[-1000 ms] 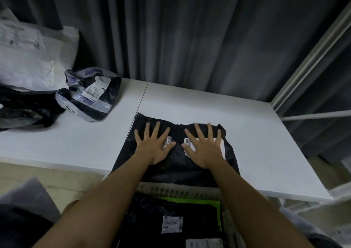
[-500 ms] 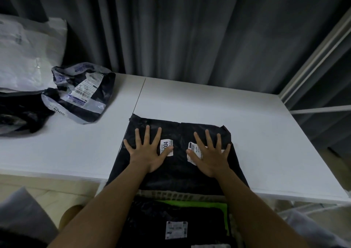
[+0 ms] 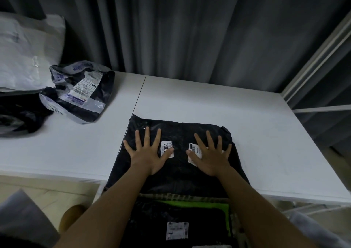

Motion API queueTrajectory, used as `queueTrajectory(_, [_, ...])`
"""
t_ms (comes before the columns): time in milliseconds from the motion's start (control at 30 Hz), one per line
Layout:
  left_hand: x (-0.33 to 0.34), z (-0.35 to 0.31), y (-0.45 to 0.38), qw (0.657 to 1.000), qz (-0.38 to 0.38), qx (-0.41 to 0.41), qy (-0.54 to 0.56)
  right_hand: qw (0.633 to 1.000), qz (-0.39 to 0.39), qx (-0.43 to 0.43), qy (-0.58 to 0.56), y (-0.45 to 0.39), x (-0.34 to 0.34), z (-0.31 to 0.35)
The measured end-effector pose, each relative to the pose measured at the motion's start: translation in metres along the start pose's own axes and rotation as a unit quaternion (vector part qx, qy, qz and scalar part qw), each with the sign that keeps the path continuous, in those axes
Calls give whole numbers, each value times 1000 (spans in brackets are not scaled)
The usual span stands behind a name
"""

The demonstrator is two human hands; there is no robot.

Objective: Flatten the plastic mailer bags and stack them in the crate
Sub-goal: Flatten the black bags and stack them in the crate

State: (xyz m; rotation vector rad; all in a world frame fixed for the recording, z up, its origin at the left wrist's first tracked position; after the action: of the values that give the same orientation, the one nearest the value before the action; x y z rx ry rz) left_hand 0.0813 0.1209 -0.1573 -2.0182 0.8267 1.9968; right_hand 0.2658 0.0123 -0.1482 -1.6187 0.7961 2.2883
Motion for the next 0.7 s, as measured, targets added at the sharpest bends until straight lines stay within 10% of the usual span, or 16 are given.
queueTrajectory(267, [1, 0, 0, 1000, -4, 6, 0, 983, -49, -169, 56, -23, 1, 72])
queueTrajectory(700, [-8, -5, -1, 998, 37, -43, 21, 998, 8, 64, -6, -30, -10, 26])
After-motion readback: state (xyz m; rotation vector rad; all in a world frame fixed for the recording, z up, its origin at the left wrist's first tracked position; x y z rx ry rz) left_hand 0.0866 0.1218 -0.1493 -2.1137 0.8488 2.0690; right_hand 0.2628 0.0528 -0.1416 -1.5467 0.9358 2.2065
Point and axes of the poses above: each hand's wrist, its own y-axis away from the middle knuckle, its own x-axis out of the palm, z = x × y, the point moved 1 cm from there along -y, towards the middle knuckle, and after that the axes turned 7 degrees about -y, right-handed, at the moved point
